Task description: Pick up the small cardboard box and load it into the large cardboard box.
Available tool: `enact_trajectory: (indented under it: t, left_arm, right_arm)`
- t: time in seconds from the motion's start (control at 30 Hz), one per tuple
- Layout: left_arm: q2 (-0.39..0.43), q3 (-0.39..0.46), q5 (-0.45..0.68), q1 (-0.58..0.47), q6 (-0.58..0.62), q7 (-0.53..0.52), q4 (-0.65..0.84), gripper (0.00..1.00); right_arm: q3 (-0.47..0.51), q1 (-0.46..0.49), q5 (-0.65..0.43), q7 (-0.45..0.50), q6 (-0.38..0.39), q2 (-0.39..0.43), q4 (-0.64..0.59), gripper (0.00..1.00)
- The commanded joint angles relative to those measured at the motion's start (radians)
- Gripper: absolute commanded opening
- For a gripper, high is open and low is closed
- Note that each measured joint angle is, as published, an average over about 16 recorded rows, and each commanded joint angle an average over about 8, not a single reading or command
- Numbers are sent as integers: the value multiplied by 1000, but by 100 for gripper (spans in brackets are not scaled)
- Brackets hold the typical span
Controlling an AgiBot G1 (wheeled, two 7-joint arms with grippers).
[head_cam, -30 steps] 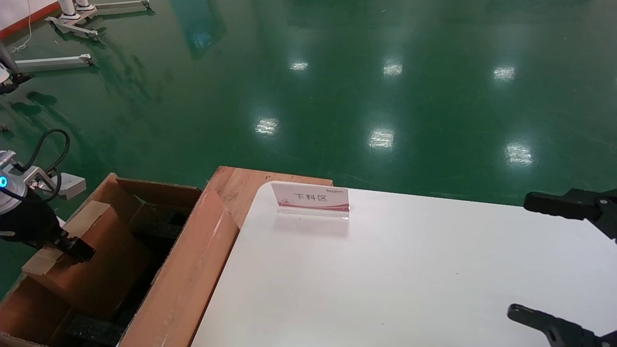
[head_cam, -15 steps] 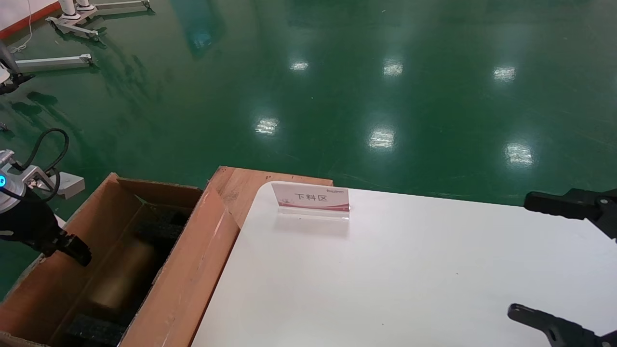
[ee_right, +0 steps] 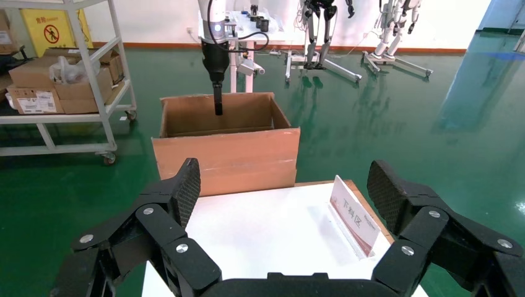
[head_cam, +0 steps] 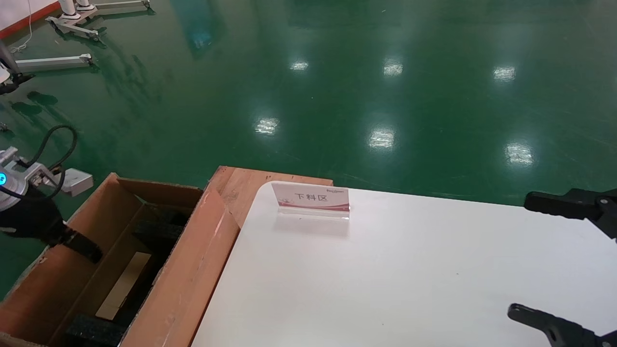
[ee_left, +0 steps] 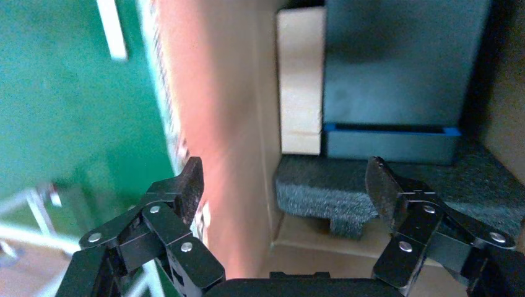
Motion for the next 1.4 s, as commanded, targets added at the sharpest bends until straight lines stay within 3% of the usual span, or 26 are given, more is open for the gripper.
enact_trajectory:
  t: [0.03,0.5,0.77,0.97,1.4]
  left_arm:
    - [-8,-9,-5,-19,-3,38,-25,100]
    - [-216,-135,-135,-256,70,309,-222,100]
    - [-288,-183,-193,-304,113,391,-261,100]
    - [-286,-294,-211,-235,128,419,-296,100]
    - [-230,-711,-235,72,164,505,-417,100]
  right_arm:
    - [0,0,0,0,0,0,0,100]
    - [-1,0,1,-1,0,0,0,100]
    - [-1,0,0,-1,0,0,-1,100]
    - [-1,0,0,-1,0,0,-1,100]
    - [-2,1,0,-1,0,1,-1,100]
